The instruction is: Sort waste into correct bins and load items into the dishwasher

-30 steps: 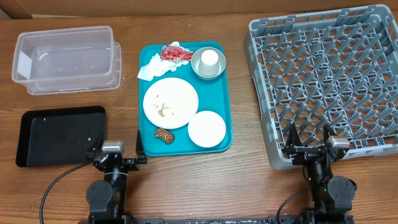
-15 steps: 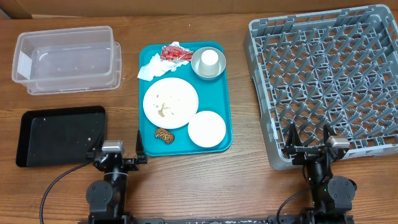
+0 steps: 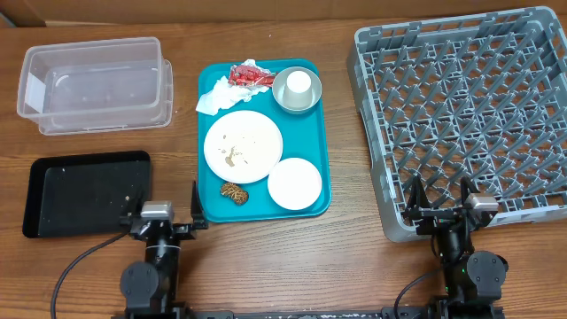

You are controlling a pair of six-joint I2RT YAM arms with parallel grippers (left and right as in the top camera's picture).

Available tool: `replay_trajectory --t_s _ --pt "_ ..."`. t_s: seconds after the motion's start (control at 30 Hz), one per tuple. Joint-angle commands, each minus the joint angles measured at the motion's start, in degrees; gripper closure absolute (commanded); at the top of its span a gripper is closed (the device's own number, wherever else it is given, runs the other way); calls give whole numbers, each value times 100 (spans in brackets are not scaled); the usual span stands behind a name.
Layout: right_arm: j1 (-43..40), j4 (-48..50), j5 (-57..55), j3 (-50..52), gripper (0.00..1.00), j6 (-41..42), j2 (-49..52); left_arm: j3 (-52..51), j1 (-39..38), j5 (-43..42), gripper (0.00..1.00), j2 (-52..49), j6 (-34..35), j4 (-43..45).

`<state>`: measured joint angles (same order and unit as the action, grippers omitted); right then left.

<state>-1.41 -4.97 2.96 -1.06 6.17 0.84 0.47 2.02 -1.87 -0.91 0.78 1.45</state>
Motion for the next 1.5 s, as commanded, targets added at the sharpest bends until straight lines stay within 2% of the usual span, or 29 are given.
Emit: replay_trajectory --t_s 0.0,0.1,0.17,0.33,0.43,0.53,0.6,0.7,0.8,0.9,1.0,1.13,1.27,1.47 --pt "13 37 -37 59 0 -22 -68 -17 20 -1119 0 59 918 -33" --pt "13 37 -37 59 0 -22 -68 -17 20 -2479 0 59 1934 20" --pt "13 37 -37 59 0 -22 -68 -17 20 -3021 0 59 2511 98" --pt "13 37 -35 61 0 -22 -68 -17 20 -3687 0 59 3713 662" --pt "13 37 -35 59 0 -22 -68 17 20 -4135 0 59 3866 1434" --pt "11 37 -35 59 0 -22 -68 304 24 -3993 0 55 4103 1357" --pt "11 37 -35 59 0 -22 -68 695 26 -3917 0 -28 4111 802" --pt "13 37 -35 59 0 -22 -68 1482 24 -3976 0 -472 3528 -267" --pt "13 37 -37 59 0 -22 -68 2564 24 -3978 0 -1373 2660 -1646" --pt "13 37 -35 59 0 -22 -68 3794 20 -3814 0 -2686 1923 -3073" --pt "13 37 -35 59 0 -22 -68 4854 17 -3832 0 -3930 1504 -4256" --pt "11 37 -35 59 0 -22 -68 5711 20 -4352 0 -5167 1508 -5473" --pt "11 37 -35 61 0 -22 -68 5801 7 -4393 0 -5991 1515 -5637" --pt "11 37 -35 59 0 -22 -68 5886 -673 -1412 0 -6426 3126 -6570"
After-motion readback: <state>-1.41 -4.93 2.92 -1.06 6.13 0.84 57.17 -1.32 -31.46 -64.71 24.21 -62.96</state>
